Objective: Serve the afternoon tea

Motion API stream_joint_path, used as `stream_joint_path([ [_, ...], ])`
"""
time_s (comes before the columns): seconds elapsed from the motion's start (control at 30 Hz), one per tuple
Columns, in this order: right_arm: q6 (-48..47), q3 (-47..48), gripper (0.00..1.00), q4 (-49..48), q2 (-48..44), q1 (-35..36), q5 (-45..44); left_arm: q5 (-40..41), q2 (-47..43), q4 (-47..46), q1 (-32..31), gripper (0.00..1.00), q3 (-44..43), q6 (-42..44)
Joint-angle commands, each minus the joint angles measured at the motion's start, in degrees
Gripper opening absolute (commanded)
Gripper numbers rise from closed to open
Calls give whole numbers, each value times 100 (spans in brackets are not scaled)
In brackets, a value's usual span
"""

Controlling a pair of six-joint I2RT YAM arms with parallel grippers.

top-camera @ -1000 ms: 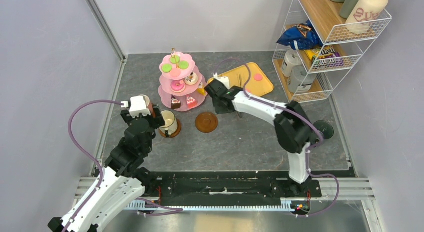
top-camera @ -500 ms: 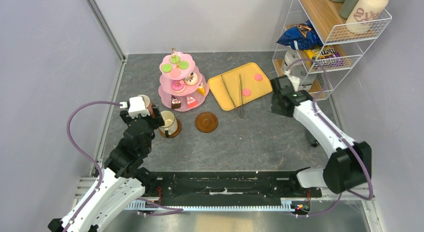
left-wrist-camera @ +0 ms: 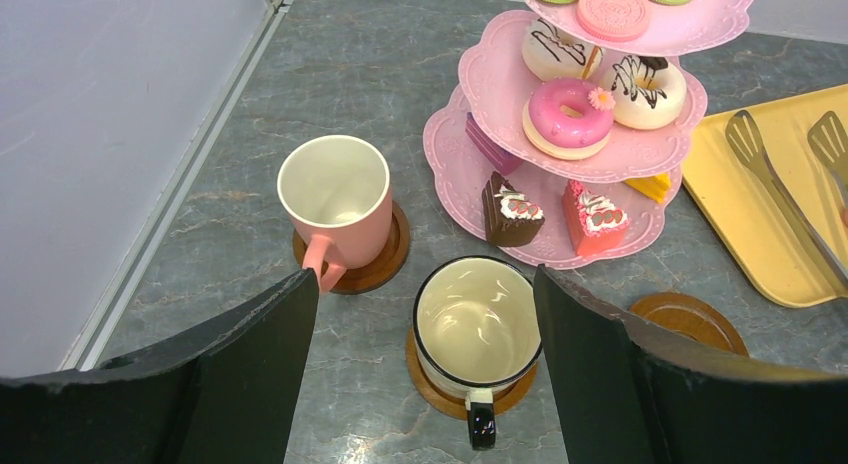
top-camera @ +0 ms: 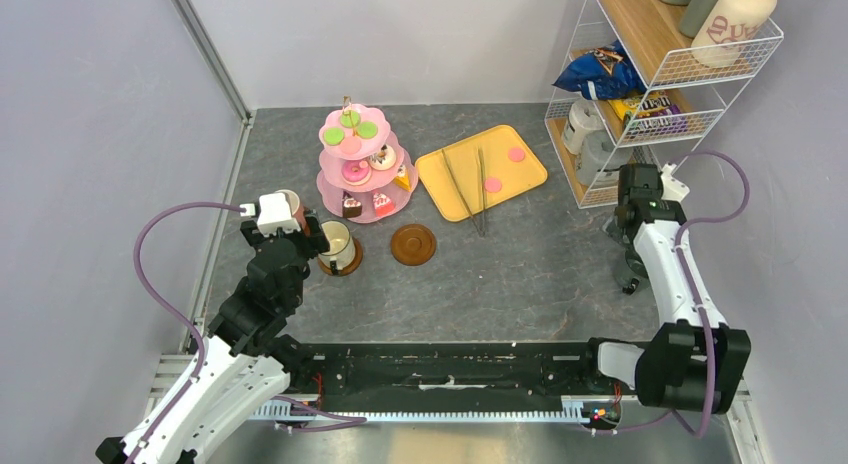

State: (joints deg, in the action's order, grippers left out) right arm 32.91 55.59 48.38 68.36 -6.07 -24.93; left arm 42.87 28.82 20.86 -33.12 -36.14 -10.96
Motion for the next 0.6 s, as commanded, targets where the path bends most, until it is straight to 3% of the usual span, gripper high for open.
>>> stream_joint_path([
  [0.0,308,-9,59,-499,299,-247,-106,-93,-34,-223,25,86,20,43],
  [0.23,307,-87,58,-881,899,-613,89,-81,-46,-223,25,86,23,55],
  [0.57,123,-552,51,-1094,1013,-668,408,-100,-43,-241,25,86,25,77],
])
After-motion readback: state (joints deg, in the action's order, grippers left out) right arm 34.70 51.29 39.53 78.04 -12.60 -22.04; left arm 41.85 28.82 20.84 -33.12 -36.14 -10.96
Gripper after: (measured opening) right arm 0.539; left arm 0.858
